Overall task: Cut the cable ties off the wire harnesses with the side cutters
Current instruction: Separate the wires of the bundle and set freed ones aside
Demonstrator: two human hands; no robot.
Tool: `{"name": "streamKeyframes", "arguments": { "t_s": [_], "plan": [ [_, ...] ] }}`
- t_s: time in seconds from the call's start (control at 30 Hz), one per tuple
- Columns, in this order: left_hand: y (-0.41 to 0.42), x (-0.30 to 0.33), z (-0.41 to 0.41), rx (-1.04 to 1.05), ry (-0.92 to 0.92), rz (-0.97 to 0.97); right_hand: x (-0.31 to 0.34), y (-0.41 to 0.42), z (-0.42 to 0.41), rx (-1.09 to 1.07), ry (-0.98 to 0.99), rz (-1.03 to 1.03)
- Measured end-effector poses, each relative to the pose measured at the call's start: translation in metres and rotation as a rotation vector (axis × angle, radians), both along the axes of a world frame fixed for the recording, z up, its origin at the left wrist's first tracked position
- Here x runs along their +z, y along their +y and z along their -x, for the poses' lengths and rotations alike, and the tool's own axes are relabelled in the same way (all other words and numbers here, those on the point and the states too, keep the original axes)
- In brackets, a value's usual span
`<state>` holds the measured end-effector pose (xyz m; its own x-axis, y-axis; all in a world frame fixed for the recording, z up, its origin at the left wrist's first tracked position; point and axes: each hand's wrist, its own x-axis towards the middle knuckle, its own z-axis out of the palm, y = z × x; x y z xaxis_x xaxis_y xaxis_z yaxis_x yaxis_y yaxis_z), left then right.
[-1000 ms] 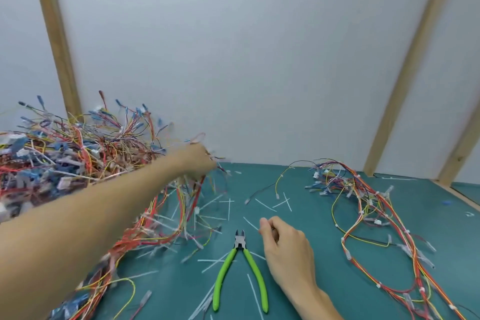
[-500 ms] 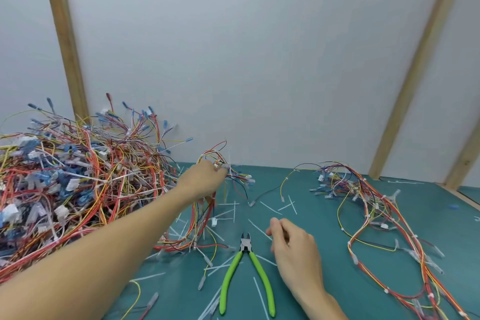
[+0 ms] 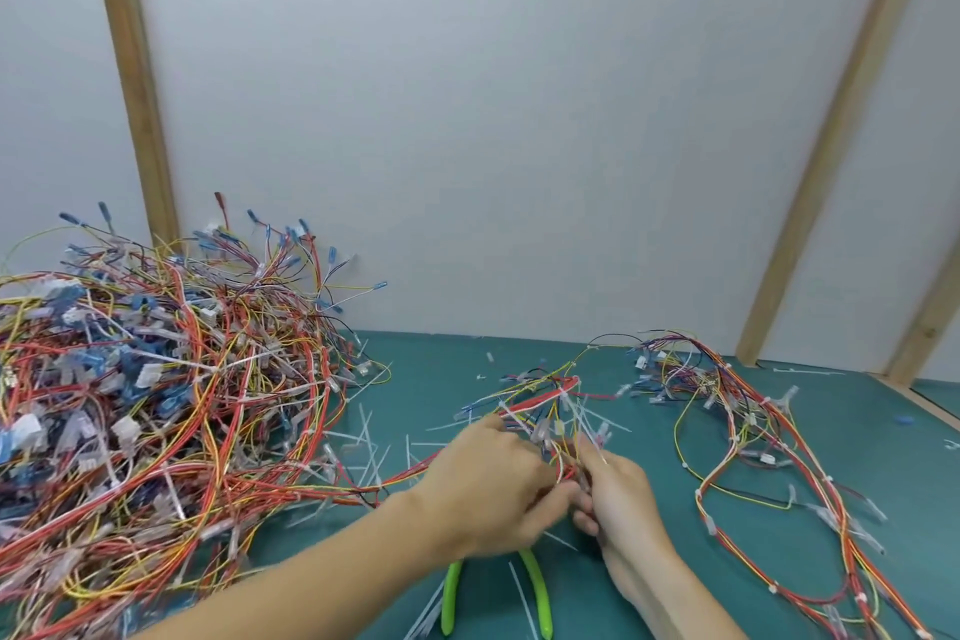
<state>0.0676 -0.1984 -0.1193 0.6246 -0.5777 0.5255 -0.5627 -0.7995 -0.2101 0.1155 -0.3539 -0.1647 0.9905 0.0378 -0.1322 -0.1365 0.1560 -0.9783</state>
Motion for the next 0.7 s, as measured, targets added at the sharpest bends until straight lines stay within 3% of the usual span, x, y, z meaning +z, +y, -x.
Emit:
{"name": "streamKeyframes", "arguments": {
  "t_s": [0.1,0.2,0.27,0.33,0.4,0.57,0.63,0.7],
  "plan": [
    [0.010,0.011,-0.004,-0.083,-0.139,0.357,-0.001,-0.001,-0.002,0.035,-0.012,-0.023],
    [0.018,0.027,-0.015,0.210,-0.107,0.704,0.003,0.000,-0.002,0.062,-0.062,0.040],
    [0.031,0.032,-0.023,0.410,0.260,0.770,0.006,0.001,0.000,0.065,-0.125,0.024],
    [0.040,0.031,-0.027,0.338,0.744,0.773,0.007,0.002,0.003,0.074,-0.152,-0.024],
    [0.043,0.023,-0.026,0.201,0.926,0.698,0.008,0.002,0.002,0.098,-0.111,-0.109],
    [0.039,0.019,-0.025,0.075,1.041,0.942,0.008,-0.002,-0.001,0.118,0.031,-0.366],
    [0.042,0.025,-0.028,0.094,0.981,1.102,0.009,-0.005,-0.003,0.085,0.048,-0.391],
    [0.050,0.034,-0.034,0.164,0.807,1.326,0.007,-0.008,-0.005,0.053,0.048,-0.411]
  ]
}}
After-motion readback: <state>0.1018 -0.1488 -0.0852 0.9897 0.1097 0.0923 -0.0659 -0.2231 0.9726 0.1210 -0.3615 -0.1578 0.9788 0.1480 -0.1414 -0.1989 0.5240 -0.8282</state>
